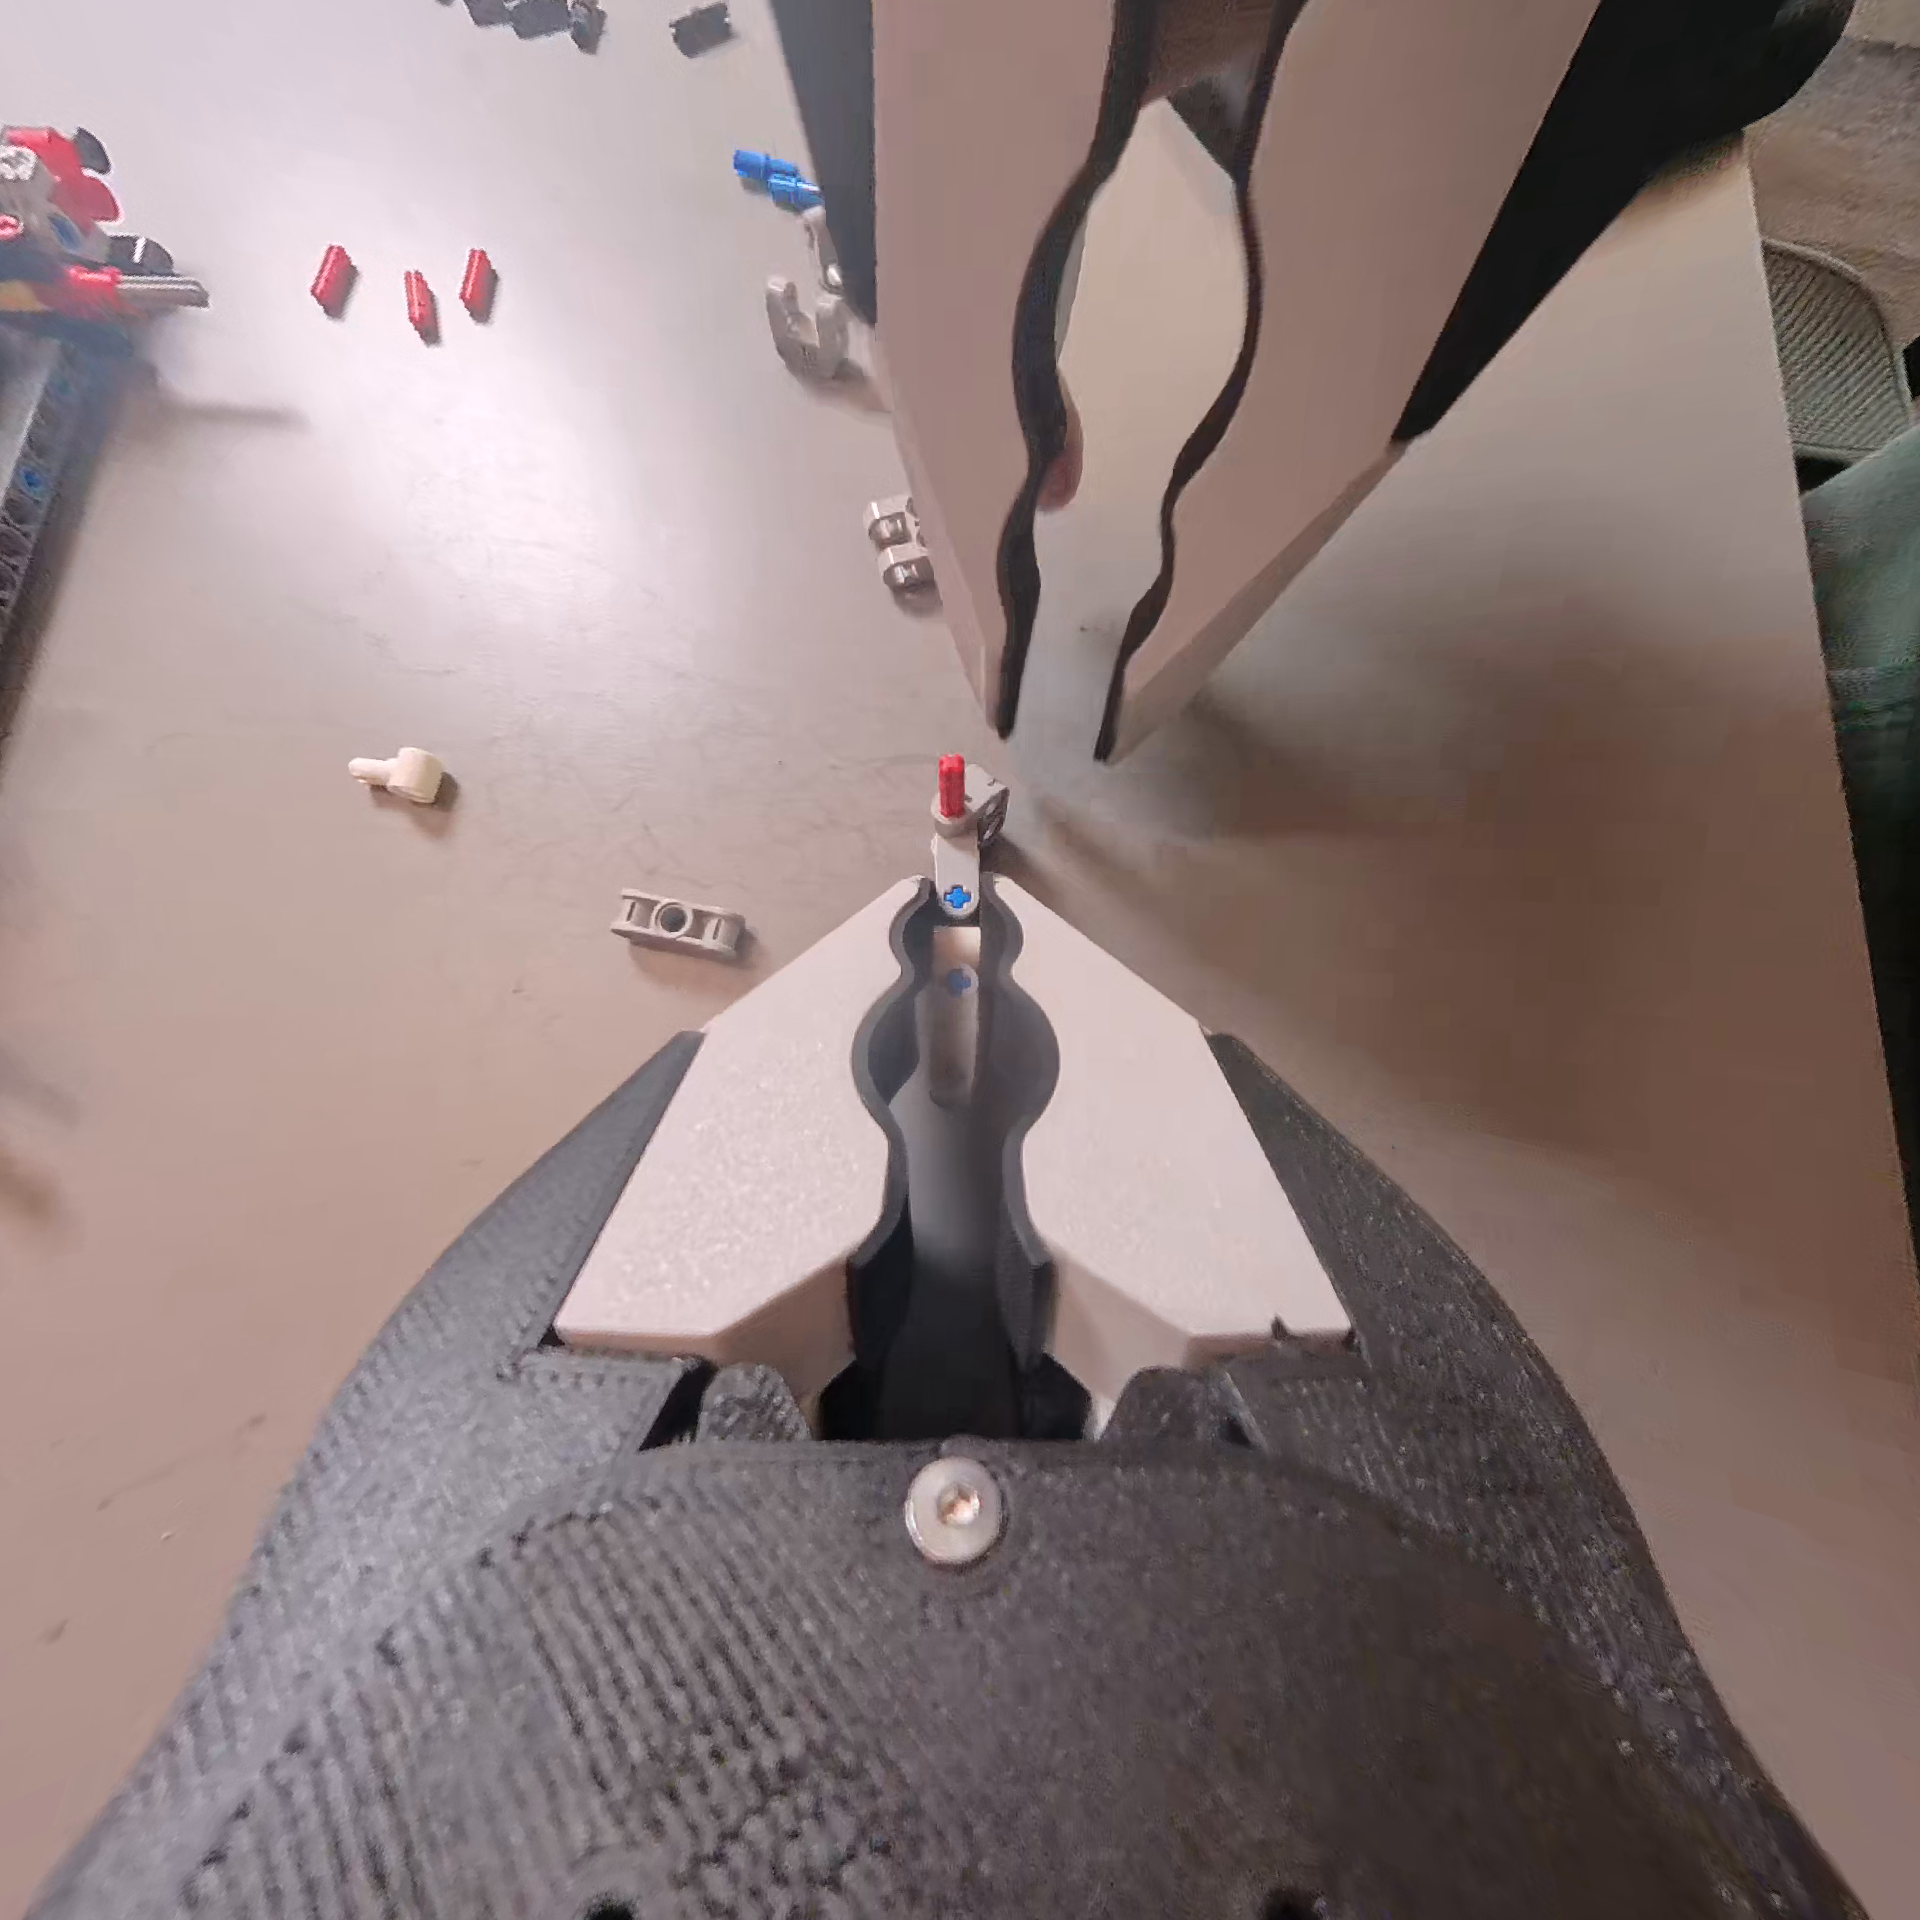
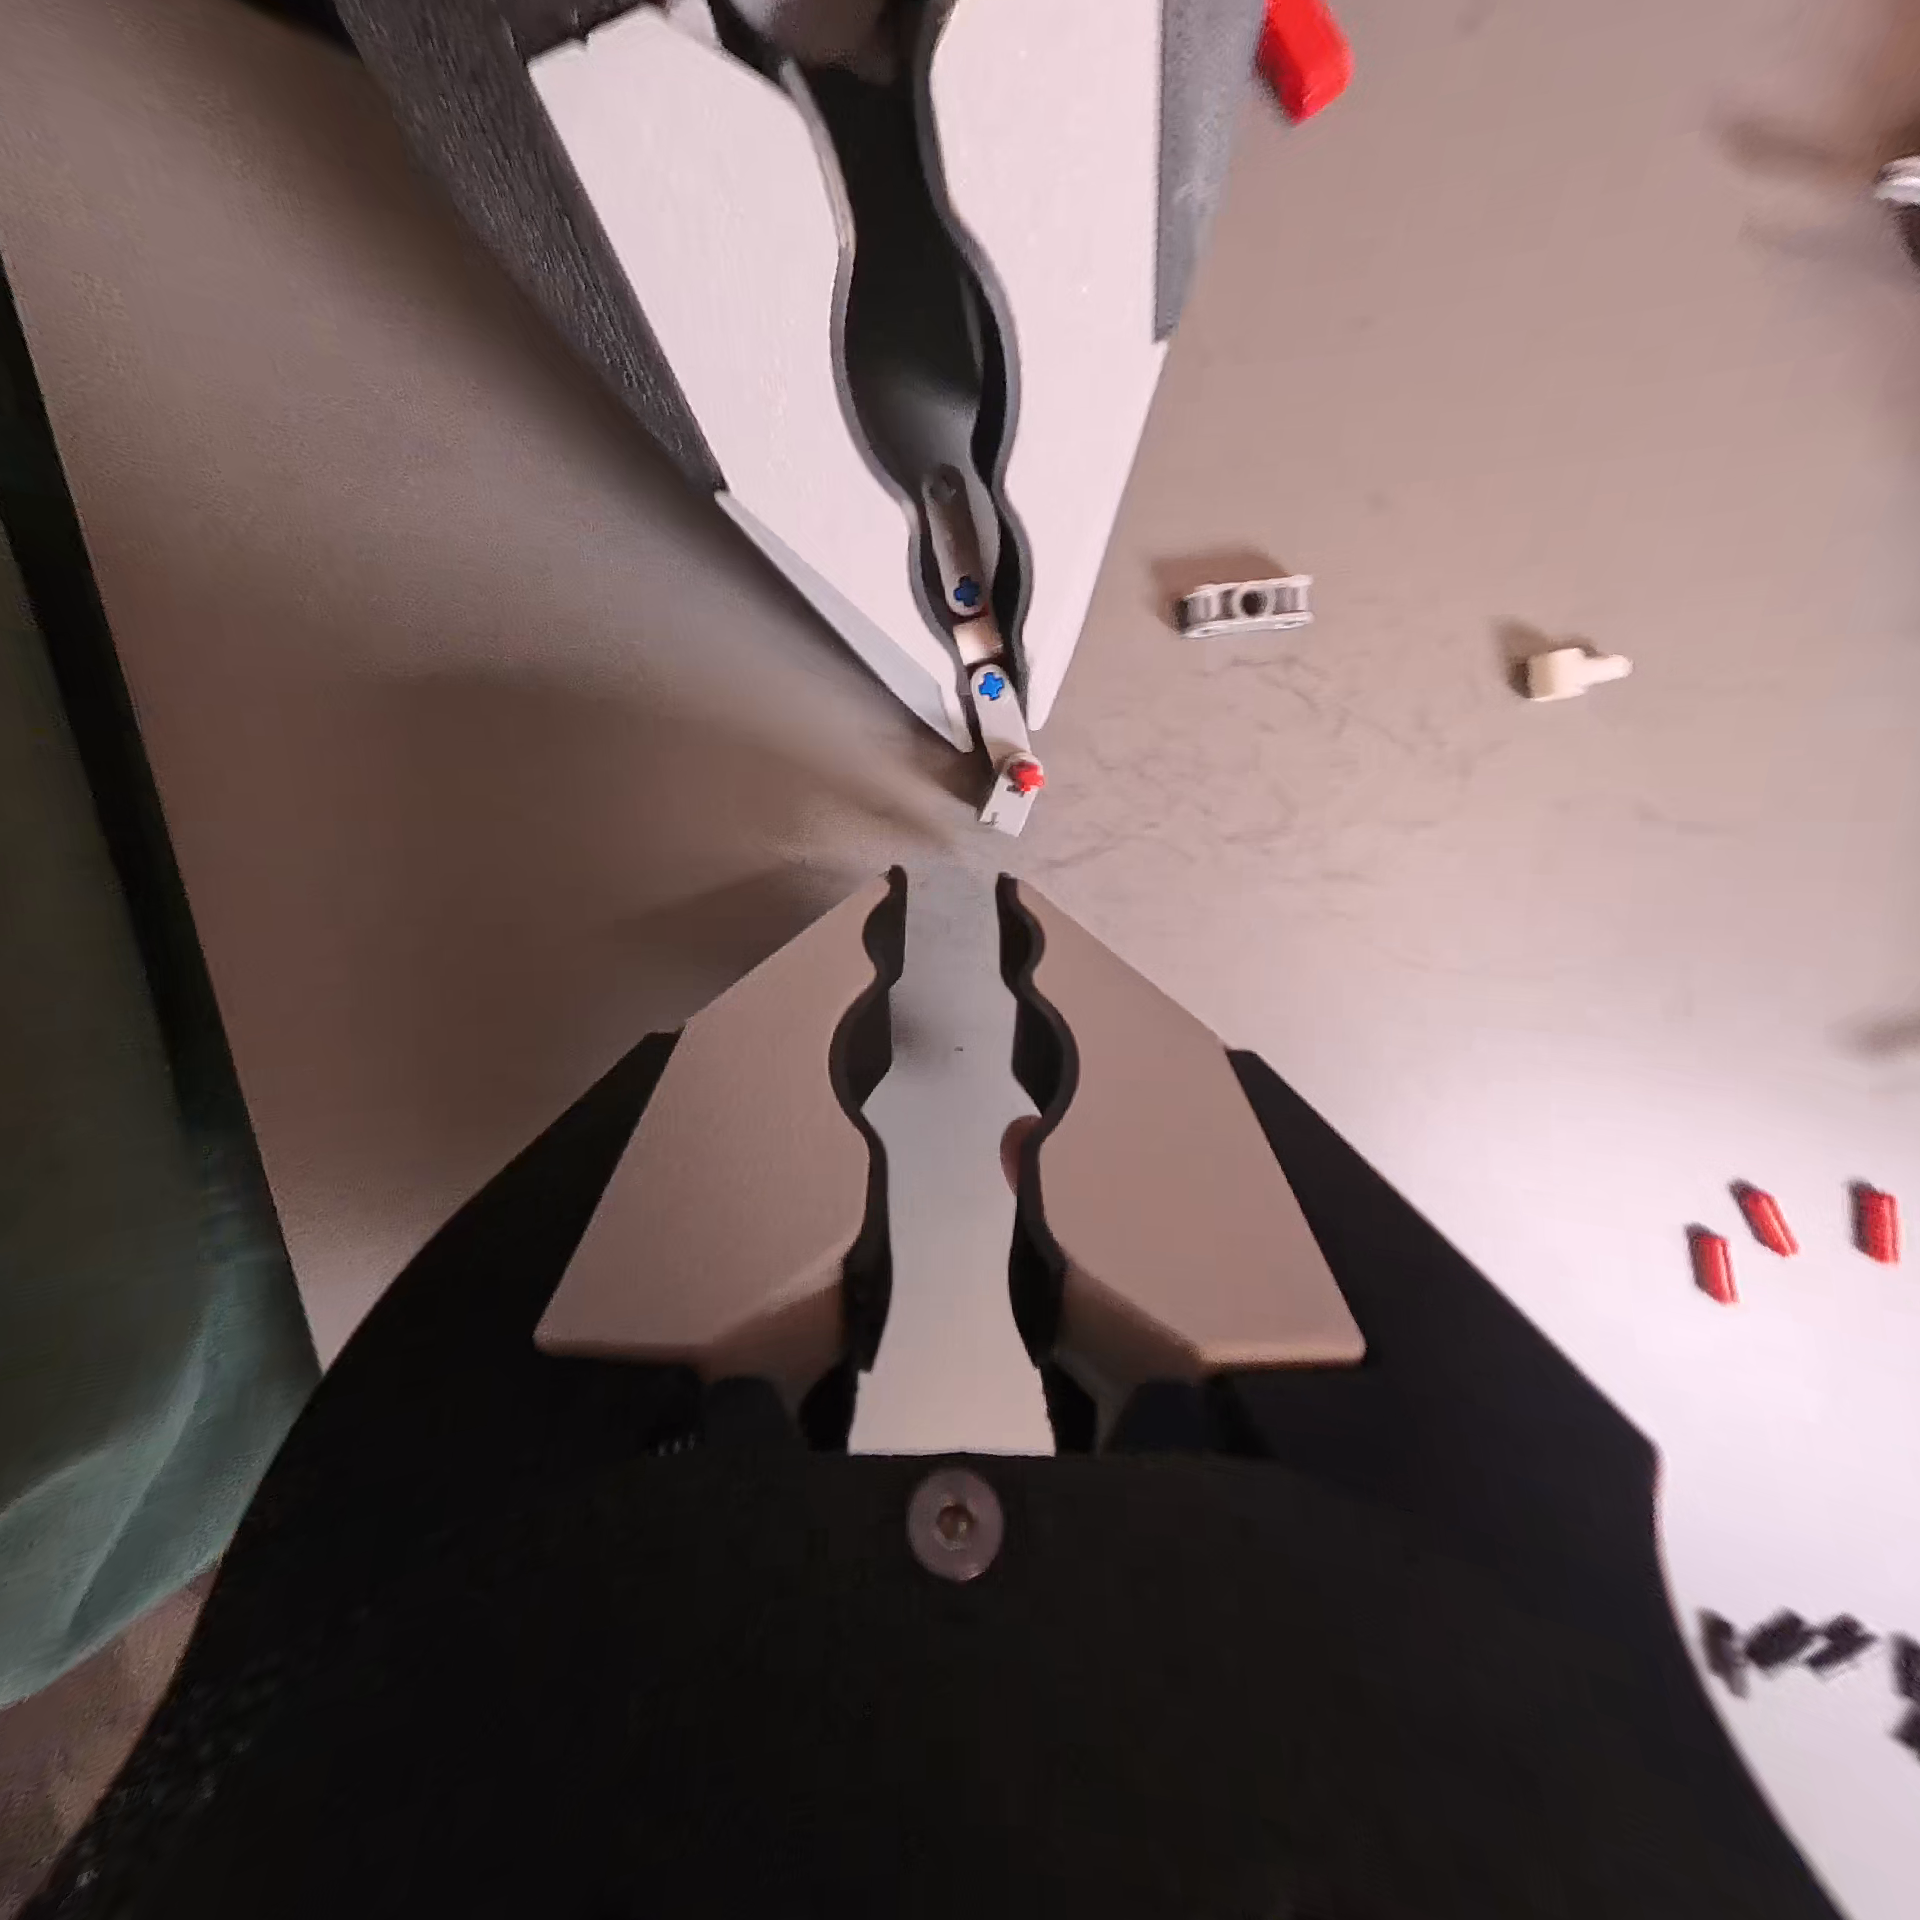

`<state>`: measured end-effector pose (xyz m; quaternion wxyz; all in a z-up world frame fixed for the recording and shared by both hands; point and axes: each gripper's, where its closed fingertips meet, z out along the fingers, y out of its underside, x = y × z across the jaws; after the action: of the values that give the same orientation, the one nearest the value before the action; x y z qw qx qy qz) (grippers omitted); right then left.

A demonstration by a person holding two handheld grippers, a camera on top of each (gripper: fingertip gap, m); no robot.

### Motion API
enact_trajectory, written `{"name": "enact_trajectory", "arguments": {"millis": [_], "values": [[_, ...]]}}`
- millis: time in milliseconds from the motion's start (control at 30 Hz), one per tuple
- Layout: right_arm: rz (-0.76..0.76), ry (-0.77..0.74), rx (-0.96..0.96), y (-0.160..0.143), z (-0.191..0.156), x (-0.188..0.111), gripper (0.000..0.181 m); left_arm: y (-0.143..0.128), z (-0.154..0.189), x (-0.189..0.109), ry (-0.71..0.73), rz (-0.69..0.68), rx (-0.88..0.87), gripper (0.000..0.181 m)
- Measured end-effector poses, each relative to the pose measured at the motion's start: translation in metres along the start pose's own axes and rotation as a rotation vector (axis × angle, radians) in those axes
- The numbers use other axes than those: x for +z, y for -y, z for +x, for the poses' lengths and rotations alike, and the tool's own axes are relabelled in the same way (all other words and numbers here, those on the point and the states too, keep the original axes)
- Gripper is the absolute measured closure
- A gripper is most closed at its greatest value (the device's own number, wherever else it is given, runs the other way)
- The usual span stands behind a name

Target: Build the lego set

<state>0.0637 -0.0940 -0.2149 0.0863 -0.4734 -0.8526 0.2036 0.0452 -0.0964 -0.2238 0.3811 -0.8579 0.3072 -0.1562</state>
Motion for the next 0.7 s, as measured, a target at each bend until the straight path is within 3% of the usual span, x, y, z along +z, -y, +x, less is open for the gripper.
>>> {"name": "enact_trajectory", "arguments": {"millis": [33,133,333,567,700], "values": [[0.043,-0.026,0.018,0.003,0.001,-0.003,0.163,0.001,0.001,-0.001,-0.01,0.006,-0.004,0.176],[0.183,-0.111,0.056,0.013,0.004,-0.003,0.151,0.007,0.006,-0.005,-0.062,0.052,-0.015,0.176],[0.343,-0.142,-0.041,0.024,-0.001,-0.008,0.155,0.022,0.008,-0.02,-0.193,0.157,-0.136,0.176],[0.516,-0.316,-0.346,0.046,0.002,-0.052,0.139,0.052,0.016,-0.057,-0.5,0.349,-0.377,0.176],[0.561,-0.371,-0.479,0.061,0.0,-0.062,0.123,0.057,0.023,-0.067,-0.627,0.372,-0.435,0.176]]}}
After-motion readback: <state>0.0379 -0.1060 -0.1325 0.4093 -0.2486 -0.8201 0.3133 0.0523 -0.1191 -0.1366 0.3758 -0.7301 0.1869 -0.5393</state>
